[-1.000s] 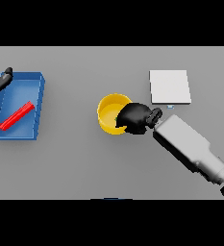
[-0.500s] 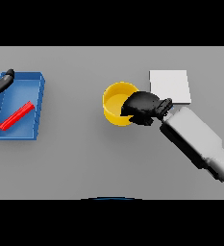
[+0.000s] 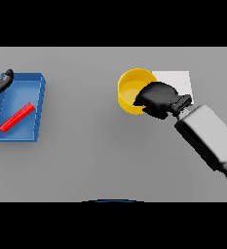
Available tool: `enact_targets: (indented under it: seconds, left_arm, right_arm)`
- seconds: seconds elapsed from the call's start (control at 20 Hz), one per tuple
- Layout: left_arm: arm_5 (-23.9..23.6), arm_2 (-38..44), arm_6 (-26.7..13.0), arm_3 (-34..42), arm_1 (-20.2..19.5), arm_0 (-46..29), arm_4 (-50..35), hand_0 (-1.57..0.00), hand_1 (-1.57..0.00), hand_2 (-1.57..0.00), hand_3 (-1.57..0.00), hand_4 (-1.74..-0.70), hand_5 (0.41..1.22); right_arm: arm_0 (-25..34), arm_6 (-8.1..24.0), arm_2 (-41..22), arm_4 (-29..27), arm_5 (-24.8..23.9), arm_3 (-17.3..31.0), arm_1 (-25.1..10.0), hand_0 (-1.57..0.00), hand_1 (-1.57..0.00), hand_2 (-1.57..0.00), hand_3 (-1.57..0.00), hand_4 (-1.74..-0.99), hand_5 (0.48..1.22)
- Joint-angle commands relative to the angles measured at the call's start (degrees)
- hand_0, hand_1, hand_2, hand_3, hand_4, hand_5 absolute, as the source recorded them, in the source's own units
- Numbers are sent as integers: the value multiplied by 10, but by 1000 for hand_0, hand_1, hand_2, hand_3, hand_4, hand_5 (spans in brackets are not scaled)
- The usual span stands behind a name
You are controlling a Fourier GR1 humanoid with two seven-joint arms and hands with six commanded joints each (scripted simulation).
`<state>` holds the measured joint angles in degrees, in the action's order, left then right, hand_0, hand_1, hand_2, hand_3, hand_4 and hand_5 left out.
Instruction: Pick up the red beaker and tilt it to pour out 1 green nut into yellow bowl. Pick up the yellow bowl and place it on the metallic measuring scale.
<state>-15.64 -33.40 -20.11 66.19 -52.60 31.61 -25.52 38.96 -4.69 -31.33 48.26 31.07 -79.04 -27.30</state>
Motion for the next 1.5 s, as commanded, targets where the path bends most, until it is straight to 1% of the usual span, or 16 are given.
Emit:
enact_targets:
  seconds: [0.0, 0.1, 0.2, 0.3, 0.35, 0.45, 0.55, 0.65, 0.7, 0.9, 1.15, 1.25, 1.3, 1.35, 1.4, 1.45]
  left_arm:
    - [-3, -1, 1, 3, 4, -1, 0, 1, 1, 1, 1, -725, 704]
    - [-5, -1, 2, 17, -2, -6, -2, 1, 1, 1, 1, -729, 715]
    - [-11, -4, -20, 20, -2, -3, 0, 1, 1, 1, 1, -729, 717]
    - [-10, -3, -23, 18, -9, -7, 0, 1, 1, 1, 1, -731, 724]
    - [-8, -4, -21, 21, -7, -8, -1, 1, 1, 1, 1, -735, 727]
    - [-8, -1, -18, 21, -3, -10, -6, 1, 1, 1, 1, -739, 734]
    - [-11, -5, -30, 21, -3, -5, -2, 1, 1, 1, 1, -732, 735]
    - [-3, -3, -28, 21, -10, -4, -2, 1, 1, 1, 1, -722, 732]
    - [-2, -5, -29, 17, -8, -4, -1, 1, 1, 1, 1, -719, 725]
    - [-6, -6, -31, 21, -5, -4, -1, 1, 1, 1, 1, -726, 713]
    - [-5, -5, -27, 15, -2, -5, -1, 1, 1, 1, 1, -729, 714]
    - [-4, -4, -29, 18, -9, -4, -1, 1, 1, 1, 1, -727, 710]
    - [-8, -5, -28, 23, -10, -7, 1, 1, 1, 1, 1, -727, 712]
    - [-10, -6, -34, 29, -10, -9, -2, 1, 1, 1, 1, -728, 713]
    - [-7, -7, -37, 21, -6, -3, -1, 1, 1, 1, 1, -727, 715]
    - [-6, -6, -34, 20, -4, -3, -2, 1, 1, 1, 1, -729, 717]
  right_arm:
    - [6, -4, 4, 4, -10, 13, -2, -1566, -1570, -1516, -1149, -1741, 1220]
    - [8, -10, 15, 4, -26, 30, -13, -1568, -1570, -1536, -1153, -1741, 1221]
    - [13, -8, 29, 2, -37, 50, -16, -1569, -1571, -1534, -1151, -1741, 1221]
    - [13, -7, 43, 6, -52, 74, -21, -1570, -1571, -1537, -1150, -1741, 1221]
    - [20, -13, 46, 15, -69, 98, -21, -1570, -1571, -1539, -1145, -1741, 1221]
    - [21, -28, 54, 19, -87, 123, -28, -1570, -1571, -1546, -1146, -1741, 1221]
    - [26, -32, 66, 23, -100, 153, -32, -1571, -1571, -1542, -1150, -1741, 1221]
    - [36, -24, 74, 27, -111, 198, -25, -1571, -1571, -1519, -1156, -1741, 1221]
    - [41, -34, 78, 29, -120, 220, -23, -1571, -1571, -1500, -1169, -1741, 1221]
    - [46, -43, 91, 31, -142, 277, -15, -1571, -1571, -1451, -1295, -1741, 1221]
    - [58, -56, 107, 26, -149, 337, 6, -1548, -1571, -1393, -1407, -1741, 1221]
    - [64, -47, 110, 26, -141, 349, 15, -1469, -1571, -1369, -1466, -1741, 1221]
    - [62, -53, 110, 27, -142, 350, 14, -1417, -1571, -1363, -1487, -1741, 1221]
    - [62, -66, 112, 26, -142, 353, 10, -1402, -1571, -1375, -1427, -1741, 1221]
    - [66, -63, 114, 27, -134, 357, 9, -1397, -1571, -1385, -1363, -1741, 1221]
    - [65, -66, 118, 25, -128, 358, 5, -1332, -1459, -1423, -1198, -1741, 1221]
